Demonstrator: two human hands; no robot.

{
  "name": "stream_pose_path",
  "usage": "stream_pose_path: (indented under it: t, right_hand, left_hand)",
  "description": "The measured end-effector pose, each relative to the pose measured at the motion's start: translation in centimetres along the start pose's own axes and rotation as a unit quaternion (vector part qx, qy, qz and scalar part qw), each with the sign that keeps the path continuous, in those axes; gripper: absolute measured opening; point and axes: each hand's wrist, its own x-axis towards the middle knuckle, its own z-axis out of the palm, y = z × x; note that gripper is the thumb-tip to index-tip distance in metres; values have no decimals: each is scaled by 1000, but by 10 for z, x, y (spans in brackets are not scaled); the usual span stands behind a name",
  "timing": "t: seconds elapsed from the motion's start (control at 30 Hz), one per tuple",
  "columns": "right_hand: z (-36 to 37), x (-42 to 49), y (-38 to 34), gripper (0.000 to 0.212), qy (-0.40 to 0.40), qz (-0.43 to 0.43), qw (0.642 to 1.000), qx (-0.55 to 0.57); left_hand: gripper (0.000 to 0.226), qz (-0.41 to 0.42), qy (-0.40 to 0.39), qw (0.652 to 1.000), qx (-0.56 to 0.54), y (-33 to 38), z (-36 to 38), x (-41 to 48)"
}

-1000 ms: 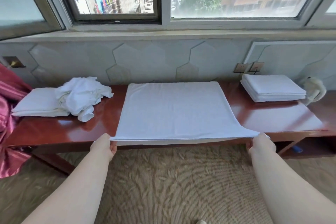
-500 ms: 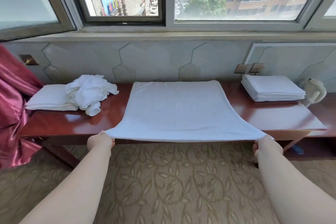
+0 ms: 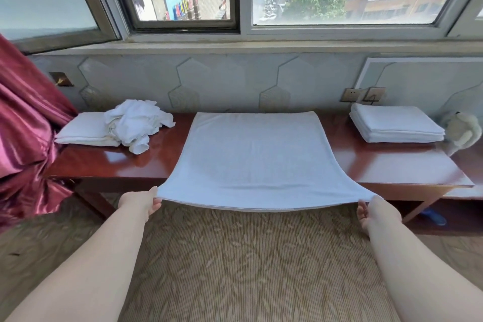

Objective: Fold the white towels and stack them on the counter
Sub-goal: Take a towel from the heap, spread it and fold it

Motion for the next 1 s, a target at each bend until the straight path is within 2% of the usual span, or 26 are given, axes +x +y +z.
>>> stream_pose_path:
  t: [0.13, 0.23, 0.33, 0.47, 0.57, 0.67, 0.77, 0.87, 1.0]
  right_hand:
    - [-9, 5, -2, 24, -4, -1, 1000, 6]
    - [-12, 0, -8, 21, -13, -16, 1000, 12]
    - [-13, 0, -15, 12, -7, -23, 1000, 5]
    - [-7, -2, -27, 7, -4, -52, 999, -6]
    - [5, -1, -40, 9, -13, -73, 997, -4]
    - [24, 5, -52, 18, -35, -75, 996, 14]
    - [54, 14, -64, 24, -62, -79, 994, 50]
    - [91, 34, -78, 31, -97, -75, 986, 109]
    - [155, 70, -96, 30, -127, -91, 981, 119]
  left_hand:
    - [21, -14, -21, 1000, -3, -3, -2, -10]
    - [14, -3, 12, 1000, -23, -1, 1, -13]
    - [21, 8, 50, 998, -48, 6, 6, -16]
    - [31, 26, 60, 996, -65, 18, 14, -21]
    - [32, 37, 71, 994, -76, 36, 22, -22]
    - [17, 56, 88, 991, -81, 60, 32, -23]
    - [31, 91, 86, 988, -92, 88, 46, -18]
    - [19, 87, 69, 982, -151, 122, 70, -2]
    - [26, 61, 24, 966, -251, 172, 111, 32]
